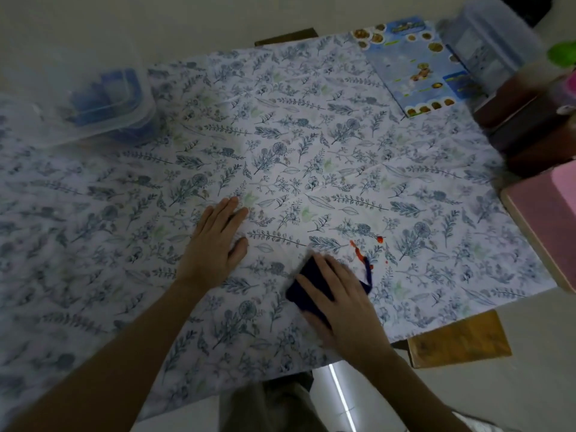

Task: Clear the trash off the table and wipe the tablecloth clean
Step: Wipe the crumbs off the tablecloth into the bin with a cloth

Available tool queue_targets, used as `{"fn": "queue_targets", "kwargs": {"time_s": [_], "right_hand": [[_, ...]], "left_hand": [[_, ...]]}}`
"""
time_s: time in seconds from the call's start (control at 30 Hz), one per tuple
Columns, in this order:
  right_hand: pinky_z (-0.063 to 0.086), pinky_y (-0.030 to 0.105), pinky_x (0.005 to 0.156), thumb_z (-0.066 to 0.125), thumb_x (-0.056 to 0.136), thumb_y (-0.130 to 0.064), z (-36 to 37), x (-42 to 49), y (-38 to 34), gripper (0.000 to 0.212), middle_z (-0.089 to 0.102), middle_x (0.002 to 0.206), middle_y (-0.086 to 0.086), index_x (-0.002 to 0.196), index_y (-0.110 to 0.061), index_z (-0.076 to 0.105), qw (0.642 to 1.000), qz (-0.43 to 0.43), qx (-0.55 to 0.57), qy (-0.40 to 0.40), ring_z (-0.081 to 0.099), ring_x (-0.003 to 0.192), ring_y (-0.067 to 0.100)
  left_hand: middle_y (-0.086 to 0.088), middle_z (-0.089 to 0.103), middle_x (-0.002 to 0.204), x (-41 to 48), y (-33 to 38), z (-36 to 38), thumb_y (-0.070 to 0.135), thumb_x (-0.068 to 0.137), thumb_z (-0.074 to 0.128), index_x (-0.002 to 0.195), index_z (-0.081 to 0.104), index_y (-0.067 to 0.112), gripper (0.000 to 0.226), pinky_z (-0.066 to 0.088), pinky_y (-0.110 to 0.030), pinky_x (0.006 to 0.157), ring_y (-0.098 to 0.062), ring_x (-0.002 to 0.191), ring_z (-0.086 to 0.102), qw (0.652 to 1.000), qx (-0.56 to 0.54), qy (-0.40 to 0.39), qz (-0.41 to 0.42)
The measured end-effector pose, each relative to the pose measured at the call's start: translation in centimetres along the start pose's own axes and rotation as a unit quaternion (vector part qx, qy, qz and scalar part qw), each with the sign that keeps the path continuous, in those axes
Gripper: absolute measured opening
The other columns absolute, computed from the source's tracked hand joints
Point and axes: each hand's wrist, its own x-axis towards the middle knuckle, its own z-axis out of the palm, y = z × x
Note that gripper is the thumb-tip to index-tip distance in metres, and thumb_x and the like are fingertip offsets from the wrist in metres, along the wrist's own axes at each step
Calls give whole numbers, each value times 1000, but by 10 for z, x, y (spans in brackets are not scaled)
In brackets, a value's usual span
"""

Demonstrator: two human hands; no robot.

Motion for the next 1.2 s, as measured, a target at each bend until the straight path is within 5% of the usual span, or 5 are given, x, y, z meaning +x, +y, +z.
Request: {"fn": "queue_targets", "kwargs": {"time_s": [0.23,0.5,0.73,0.97,1.2], "right_hand": [[24,50,113,35,94,-48,-38,-63,107,55,17,157,9,142,-20,38,994,106,14,6,21,143,30],[29,56,108,35,96,-41,-42,70,126,52,28,150,23,138,-11,41,947,284,27,149,34,131,43],[9,46,118,35,98,-43,-17,121,7,50,20,156,12,143,-22,35,988,97,26,115,19,141,35],[15,48,118,43,95,-44,13,-1,-4,53,17,156,12,144,-25,34,993,-115,-27,29,16,144,32],[30,58,108,48,91,-40,-31,-60,128,53,25,153,17,139,-16,40,999,25,-4,35,26,139,36]], "left_hand": [[-8,29,156,0,-3,3,39,96,34,144,37,11,55,17,-44,121,-20,148,20,1000,-12,14,-1],[-9,29,156,0,-3,6,41,96,31,144,37,11,57,16,-44,122,-22,147,20,999,-20,25,-1],[-8,30,156,-1,-3,4,37,96,36,144,38,11,54,17,-43,121,-21,147,20,1000,-6,17,-1],[-11,30,155,1,-1,2,35,96,38,143,38,9,54,19,-47,120,-23,147,21,1000,-17,20,8],[-11,29,156,1,-3,3,38,96,35,145,36,9,57,16,-45,122,-23,148,20,1000,-11,17,7]]}}
